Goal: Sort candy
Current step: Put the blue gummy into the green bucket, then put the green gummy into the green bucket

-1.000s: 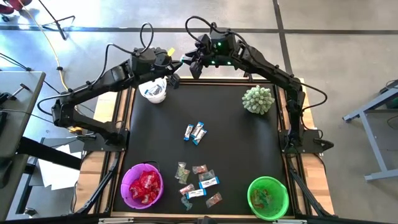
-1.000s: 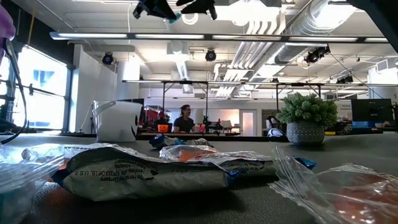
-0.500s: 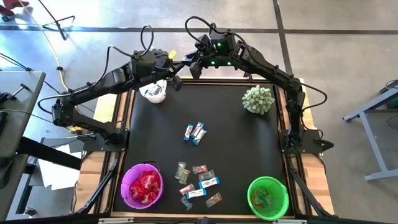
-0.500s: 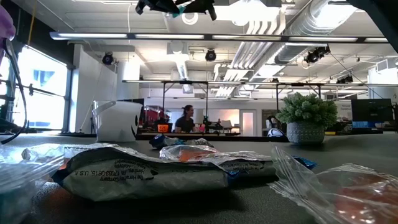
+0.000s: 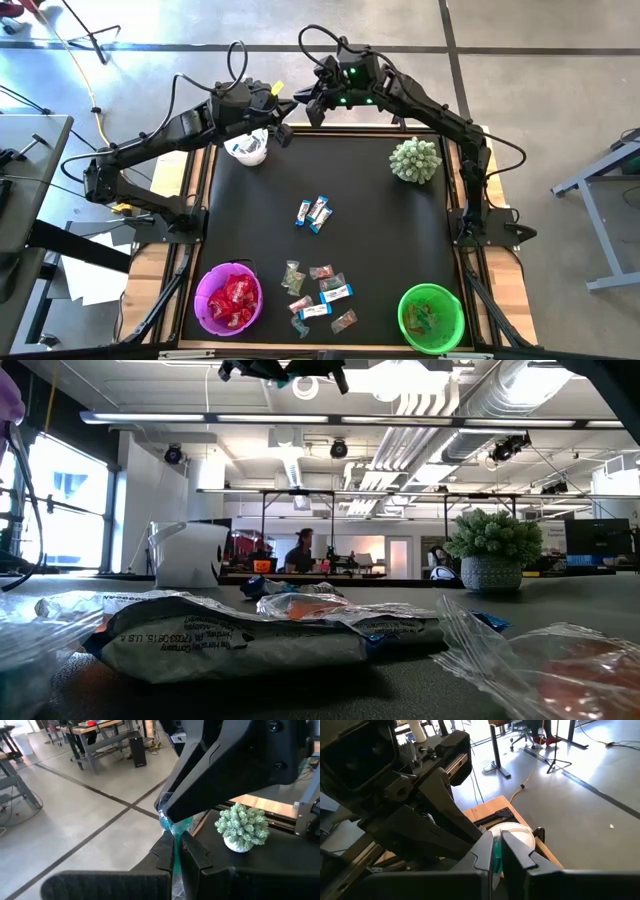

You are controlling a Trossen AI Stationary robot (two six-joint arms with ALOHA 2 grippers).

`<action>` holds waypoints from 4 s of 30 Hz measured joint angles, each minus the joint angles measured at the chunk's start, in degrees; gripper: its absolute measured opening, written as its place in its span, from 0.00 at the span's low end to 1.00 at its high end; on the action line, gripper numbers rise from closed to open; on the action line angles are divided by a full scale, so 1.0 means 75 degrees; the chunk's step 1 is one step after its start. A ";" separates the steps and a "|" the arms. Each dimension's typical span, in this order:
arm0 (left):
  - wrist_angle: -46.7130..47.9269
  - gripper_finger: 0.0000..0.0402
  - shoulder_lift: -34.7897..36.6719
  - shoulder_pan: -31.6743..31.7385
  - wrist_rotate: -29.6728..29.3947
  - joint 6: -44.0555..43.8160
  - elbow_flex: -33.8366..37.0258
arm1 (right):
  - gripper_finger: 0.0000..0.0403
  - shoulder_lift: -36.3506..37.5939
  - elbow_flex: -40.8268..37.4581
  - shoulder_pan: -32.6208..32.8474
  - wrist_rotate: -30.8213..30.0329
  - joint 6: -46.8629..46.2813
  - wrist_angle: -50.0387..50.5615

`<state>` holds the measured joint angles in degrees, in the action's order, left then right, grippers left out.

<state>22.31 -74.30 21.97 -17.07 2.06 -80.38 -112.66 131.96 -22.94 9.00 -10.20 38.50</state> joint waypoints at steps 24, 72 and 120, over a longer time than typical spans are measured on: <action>0.0849 0.27 0.0130 -0.0189 0.0651 0.0481 0.0000 | 0.00 0.0030 0.0003 -0.0355 -0.0126 0.0157 0.1048; 0.1846 0.28 0.0256 -0.0145 0.0042 -0.2921 -0.0003 | 0.03 0.4488 -0.5763 0.9795 -0.1277 -1.1702 0.5056; 0.3172 0.28 -0.0944 -0.5162 0.3666 -0.5193 0.1968 | 0.33 0.4491 -0.8209 0.9149 -0.0313 -0.8233 0.3418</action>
<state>46.10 -81.38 -16.74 10.43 -36.89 -65.62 -78.98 70.39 45.68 6.65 -71.95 64.14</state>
